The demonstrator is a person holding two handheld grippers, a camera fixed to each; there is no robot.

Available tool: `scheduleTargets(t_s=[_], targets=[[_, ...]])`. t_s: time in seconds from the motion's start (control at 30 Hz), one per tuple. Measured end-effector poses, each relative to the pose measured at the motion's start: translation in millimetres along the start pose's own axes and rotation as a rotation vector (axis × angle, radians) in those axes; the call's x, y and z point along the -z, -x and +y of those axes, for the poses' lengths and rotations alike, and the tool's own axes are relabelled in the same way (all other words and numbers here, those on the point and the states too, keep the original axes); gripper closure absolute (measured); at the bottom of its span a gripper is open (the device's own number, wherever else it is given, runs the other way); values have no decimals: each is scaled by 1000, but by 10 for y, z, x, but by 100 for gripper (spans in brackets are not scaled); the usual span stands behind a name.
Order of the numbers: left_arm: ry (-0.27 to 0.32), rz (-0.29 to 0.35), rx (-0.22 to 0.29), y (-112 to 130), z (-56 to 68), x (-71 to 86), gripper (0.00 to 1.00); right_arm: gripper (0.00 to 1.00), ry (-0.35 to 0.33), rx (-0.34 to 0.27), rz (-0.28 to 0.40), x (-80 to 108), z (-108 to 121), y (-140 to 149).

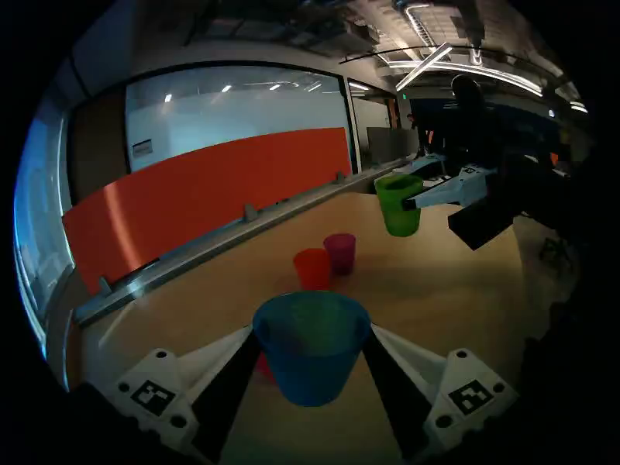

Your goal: Pour water

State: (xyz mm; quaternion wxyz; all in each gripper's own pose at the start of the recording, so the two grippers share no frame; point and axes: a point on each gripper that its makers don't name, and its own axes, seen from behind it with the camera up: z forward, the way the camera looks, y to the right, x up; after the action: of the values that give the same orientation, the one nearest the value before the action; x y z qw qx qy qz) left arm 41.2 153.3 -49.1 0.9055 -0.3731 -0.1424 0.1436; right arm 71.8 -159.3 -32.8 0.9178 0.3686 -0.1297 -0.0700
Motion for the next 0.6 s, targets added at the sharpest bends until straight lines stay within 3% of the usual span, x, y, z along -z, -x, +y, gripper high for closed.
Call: scheduleTargets(t_s=[0.37, 0.6], targets=[[60, -122, -47, 410, 131, -100, 14, 10, -2, 3, -73, -114, 69, 202], [89, -196, -87, 603, 132, -190, 13, 10, -8, 9, -114, -184, 96, 337]])
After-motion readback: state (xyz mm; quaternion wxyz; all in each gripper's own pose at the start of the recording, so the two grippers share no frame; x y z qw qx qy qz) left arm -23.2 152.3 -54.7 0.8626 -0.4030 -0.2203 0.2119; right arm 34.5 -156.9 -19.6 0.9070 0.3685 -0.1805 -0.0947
